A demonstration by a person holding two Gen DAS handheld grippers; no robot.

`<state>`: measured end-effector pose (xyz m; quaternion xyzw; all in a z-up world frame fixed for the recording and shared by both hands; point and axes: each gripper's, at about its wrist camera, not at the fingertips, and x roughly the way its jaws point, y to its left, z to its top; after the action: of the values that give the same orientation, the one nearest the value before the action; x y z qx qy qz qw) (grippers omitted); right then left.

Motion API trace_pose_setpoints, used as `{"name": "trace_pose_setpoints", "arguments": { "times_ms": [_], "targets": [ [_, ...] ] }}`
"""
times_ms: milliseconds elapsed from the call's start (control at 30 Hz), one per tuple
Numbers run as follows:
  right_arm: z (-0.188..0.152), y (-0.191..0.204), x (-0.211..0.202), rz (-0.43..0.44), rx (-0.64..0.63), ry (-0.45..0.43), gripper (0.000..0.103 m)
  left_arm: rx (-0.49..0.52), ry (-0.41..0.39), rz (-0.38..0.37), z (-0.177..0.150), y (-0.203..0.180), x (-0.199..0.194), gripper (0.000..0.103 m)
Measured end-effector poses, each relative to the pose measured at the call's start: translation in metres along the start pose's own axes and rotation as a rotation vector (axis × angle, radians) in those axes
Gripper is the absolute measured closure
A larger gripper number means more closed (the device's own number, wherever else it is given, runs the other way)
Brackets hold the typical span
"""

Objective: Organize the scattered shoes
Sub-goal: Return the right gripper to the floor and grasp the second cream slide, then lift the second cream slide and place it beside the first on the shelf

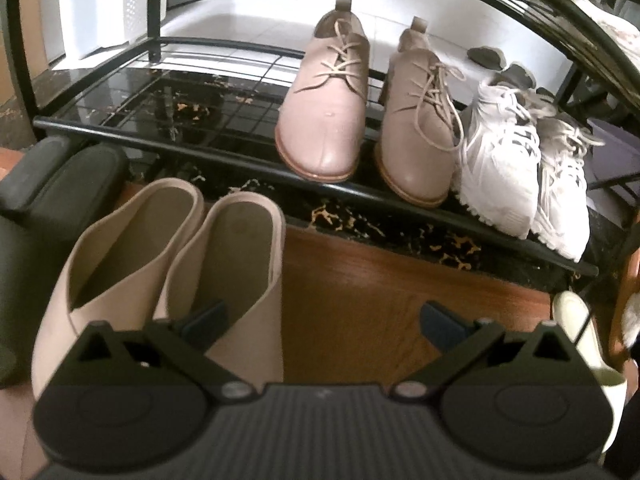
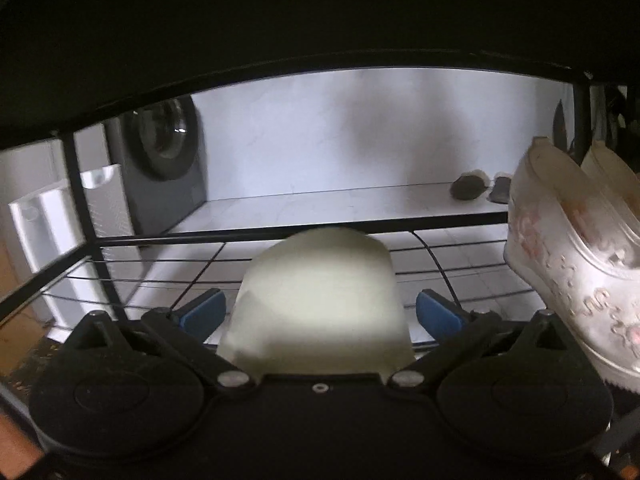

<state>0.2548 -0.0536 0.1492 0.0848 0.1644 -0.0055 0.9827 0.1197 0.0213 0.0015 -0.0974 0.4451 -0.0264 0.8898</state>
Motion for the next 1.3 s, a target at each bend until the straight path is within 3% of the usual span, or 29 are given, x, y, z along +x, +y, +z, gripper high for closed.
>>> {"name": "trace_pose_setpoints", "arguments": {
  "times_ms": [100,267,367,467,500,567,667,700,767,867,967,1133,1300],
  "targets": [
    [-0.018,-0.017,-0.054,0.043,-0.021,-0.082,0.0,-0.008,-0.006,0.0,0.001,0.002,-0.002,0.001],
    [-0.04,-0.064,-0.133,0.073,-0.016,-0.082,0.0,0.0,-0.015,-0.002,0.001,-0.001,-0.008,0.001],
    [-0.063,-0.113,-0.182,0.038,-0.082,0.036,0.0,0.019,-0.035,-0.016,0.0,-0.007,-0.016,0.001],
    [-0.093,-0.142,-0.205,-0.063,-0.161,0.115,0.0,0.047,-0.051,-0.055,-0.002,-0.014,-0.024,0.001],
    [-0.109,-0.158,-0.209,-0.116,-0.169,0.193,0.0,0.065,-0.056,-0.065,-0.004,-0.017,-0.026,0.001],
    [-0.142,-0.192,-0.206,-0.226,-0.16,0.381,0.0,0.097,-0.063,-0.082,-0.007,-0.022,-0.028,0.001],
    [-0.171,-0.221,-0.188,-0.352,-0.118,0.572,0.0,0.136,-0.03,-0.101,-0.012,-0.029,-0.024,0.001],
    [-0.176,-0.228,-0.184,-0.341,-0.086,0.598,0.0,0.142,-0.025,-0.105,-0.012,-0.03,-0.024,0.001],
    [-0.181,-0.235,-0.177,-0.309,-0.041,0.625,0.0,0.153,-0.022,-0.108,-0.013,-0.031,-0.022,0.001],
    [-0.192,-0.238,-0.159,-0.309,-0.1,0.691,0.0,0.155,-0.016,-0.103,-0.015,-0.032,-0.02,0.001],
    [-0.199,-0.242,-0.143,-0.268,-0.071,0.721,0.0,0.143,0.011,-0.1,-0.015,-0.03,-0.014,0.001],
    [-0.217,-0.252,-0.115,-0.33,-0.127,0.786,0.0,0.134,0.033,-0.094,-0.016,-0.027,-0.008,0.001],
    [-0.224,-0.251,-0.12,-0.348,-0.134,0.733,0.002,0.13,0.05,-0.092,-0.017,-0.027,-0.003,0.001]
  ]
}}
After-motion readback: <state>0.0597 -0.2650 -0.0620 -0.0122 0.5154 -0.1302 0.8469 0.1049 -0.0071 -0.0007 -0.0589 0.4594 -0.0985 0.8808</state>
